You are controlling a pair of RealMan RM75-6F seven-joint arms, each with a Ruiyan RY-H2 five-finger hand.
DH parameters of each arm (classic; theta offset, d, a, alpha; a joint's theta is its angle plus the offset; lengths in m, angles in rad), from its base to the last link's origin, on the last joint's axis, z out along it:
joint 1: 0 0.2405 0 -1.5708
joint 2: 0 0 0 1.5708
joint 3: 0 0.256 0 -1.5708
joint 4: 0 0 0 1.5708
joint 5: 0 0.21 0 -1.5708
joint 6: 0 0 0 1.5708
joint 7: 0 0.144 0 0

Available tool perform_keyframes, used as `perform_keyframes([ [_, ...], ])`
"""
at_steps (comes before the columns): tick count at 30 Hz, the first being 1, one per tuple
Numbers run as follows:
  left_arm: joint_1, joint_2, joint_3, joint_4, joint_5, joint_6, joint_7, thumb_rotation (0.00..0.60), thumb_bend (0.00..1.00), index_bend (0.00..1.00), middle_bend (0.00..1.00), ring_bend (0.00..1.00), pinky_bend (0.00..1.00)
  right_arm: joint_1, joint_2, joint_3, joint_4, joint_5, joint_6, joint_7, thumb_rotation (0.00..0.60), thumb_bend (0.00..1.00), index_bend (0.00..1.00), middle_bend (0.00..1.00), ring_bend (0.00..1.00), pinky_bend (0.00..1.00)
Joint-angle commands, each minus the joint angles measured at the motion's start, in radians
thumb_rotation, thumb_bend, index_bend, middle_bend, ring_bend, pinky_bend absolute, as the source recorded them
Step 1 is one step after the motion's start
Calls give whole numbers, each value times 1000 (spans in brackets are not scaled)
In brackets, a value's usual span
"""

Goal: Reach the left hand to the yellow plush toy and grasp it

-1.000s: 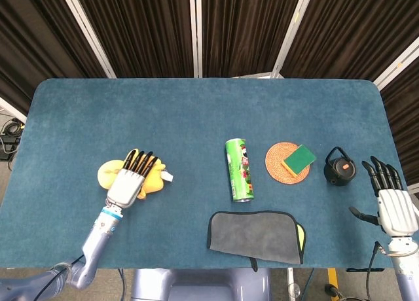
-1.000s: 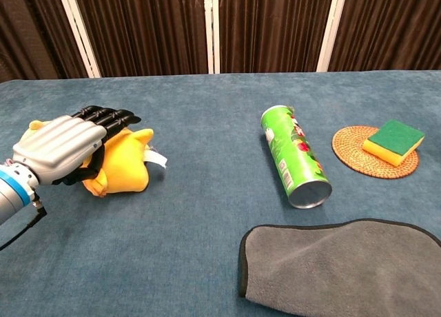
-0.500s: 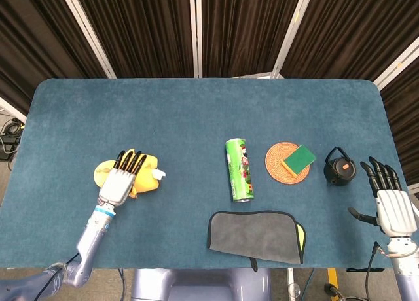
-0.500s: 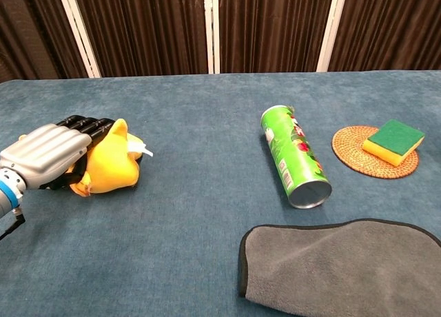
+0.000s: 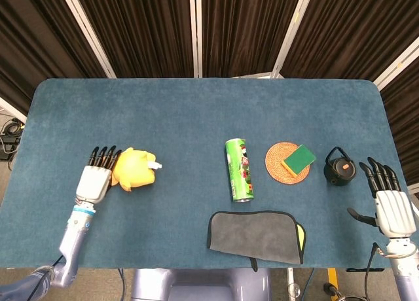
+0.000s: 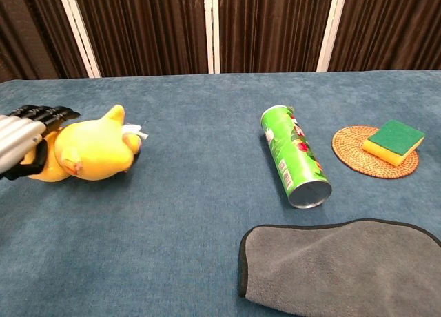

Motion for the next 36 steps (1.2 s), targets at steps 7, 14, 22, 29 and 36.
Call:
perform_keyframes([
  [7, -8, 13, -6, -28, -3, -15, 5, 600, 1000, 0, 0, 0, 0, 0, 0, -2, -4, -3, 1, -3, 600, 59, 0, 0, 0, 0],
  [14, -28, -15, -6, -67, -26, -71, 50, 600, 1000, 0, 0, 0, 0, -1, 4, 2, -2, 2, 1, 10, 600, 59, 0, 0, 0, 0],
  [22, -47, -46, -15, -145, -20, -62, 90, 600, 1000, 0, 0, 0, 0, -2, 7, 1, -3, -1, 4, 19, 600, 59, 0, 0, 0, 0],
  [29, -58, -66, -10, -197, 7, -34, 118, 600, 1000, 0, 0, 0, 0, -5, 11, 3, -2, 1, 9, 28, 600, 59, 0, 0, 0, 0],
  [36, -40, -37, 10, -255, 57, 37, 119, 600, 1000, 0, 0, 0, 0, -6, 12, 4, -1, 0, 11, 34, 600, 59, 0, 0, 0, 0],
])
